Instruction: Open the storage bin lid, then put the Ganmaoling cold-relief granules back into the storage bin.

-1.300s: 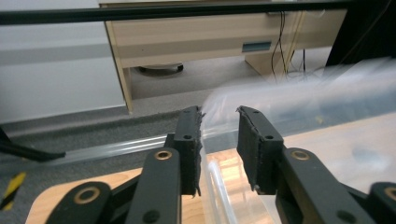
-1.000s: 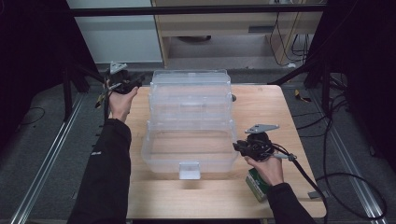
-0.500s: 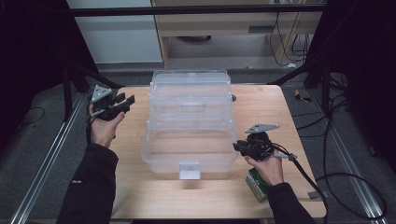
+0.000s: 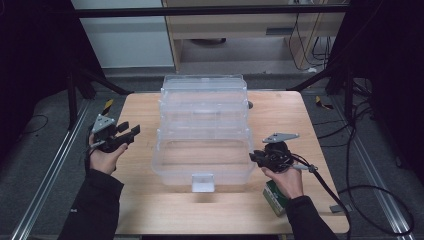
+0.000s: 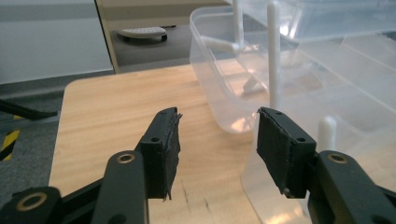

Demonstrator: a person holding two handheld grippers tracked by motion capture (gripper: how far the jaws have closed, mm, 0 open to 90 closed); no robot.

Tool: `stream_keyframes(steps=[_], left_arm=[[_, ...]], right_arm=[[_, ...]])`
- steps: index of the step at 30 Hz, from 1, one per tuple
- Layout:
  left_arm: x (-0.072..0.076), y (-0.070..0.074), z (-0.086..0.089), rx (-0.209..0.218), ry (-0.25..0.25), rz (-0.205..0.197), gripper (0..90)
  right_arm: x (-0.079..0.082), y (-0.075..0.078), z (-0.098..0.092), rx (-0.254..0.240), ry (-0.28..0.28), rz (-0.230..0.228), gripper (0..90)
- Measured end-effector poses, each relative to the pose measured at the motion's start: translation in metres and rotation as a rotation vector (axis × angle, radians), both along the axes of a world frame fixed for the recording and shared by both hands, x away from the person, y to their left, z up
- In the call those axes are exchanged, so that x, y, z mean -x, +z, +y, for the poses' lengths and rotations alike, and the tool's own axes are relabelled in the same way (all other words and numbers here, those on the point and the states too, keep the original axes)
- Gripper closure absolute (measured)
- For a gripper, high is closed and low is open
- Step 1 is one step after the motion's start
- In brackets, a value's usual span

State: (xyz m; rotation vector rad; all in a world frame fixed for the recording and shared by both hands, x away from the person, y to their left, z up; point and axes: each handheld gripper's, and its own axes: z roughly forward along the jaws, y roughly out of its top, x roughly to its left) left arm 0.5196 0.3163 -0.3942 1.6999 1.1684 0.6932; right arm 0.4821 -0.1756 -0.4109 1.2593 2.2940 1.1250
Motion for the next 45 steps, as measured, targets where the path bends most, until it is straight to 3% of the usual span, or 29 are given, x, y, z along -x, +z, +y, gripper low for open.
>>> stream_keyframes(steps=[2, 5, 9, 11, 14, 19, 22, 27, 30, 35, 39, 45], left_arm=[[0.005, -0.005, 0.001, -0.012, -0.007, 0.023, 47.1], [0.014, -0.009, 0.001, -0.019, -0.016, 0.021, 46.5], [0.025, -0.017, -0.003, -0.026, -0.067, 0.033, 45.1], [0.029, -0.022, -0.004, -0.049, -0.073, 0.043, 43.1], [0.033, -0.030, -0.003, -0.071, -0.069, 0.061, 42.3], [0.035, -0.038, 0.003, -0.094, -0.053, 0.077, 42.0], [0.034, -0.041, 0.006, -0.084, -0.040, 0.082, 42.1], [0.034, -0.045, 0.009, -0.076, -0.030, 0.095, 40.8], [0.032, -0.048, 0.007, -0.107, -0.038, 0.110, 37.7], [0.031, -0.050, 0.007, -0.107, -0.029, 0.142, 39.3], [0.030, -0.052, 0.006, -0.122, -0.034, 0.163, 35.9], [0.030, -0.052, 0.005, -0.121, -0.030, 0.156, 33.1]], right_arm=[[0.000, 0.000, 0.001, 0.003, -0.001, -0.001, 74.8], [0.000, 0.001, 0.001, 0.008, 0.000, 0.000, 74.6], [-0.001, 0.001, 0.002, 0.017, -0.005, 0.012, 72.0], [-0.001, 0.001, 0.003, 0.019, -0.007, 0.001, 71.3], [0.001, 0.007, 0.001, -0.010, -0.003, -0.005, 67.9], [0.005, 0.016, -0.008, -0.002, -0.012, -0.024, 62.2], [0.007, 0.021, -0.013, 0.005, -0.010, -0.025, 58.0], [0.011, 0.031, -0.022, 0.027, -0.010, -0.004, 50.2], [0.013, 0.040, -0.026, 0.066, -0.004, 0.004, 44.7], [0.016, 0.051, -0.032, 0.093, -0.006, 0.028, 36.7], [0.018, 0.053, -0.037, 0.122, -0.010, 0.044, 29.3], [0.018, 0.050, -0.040, 0.150, -0.032, 0.086, 24.1]])
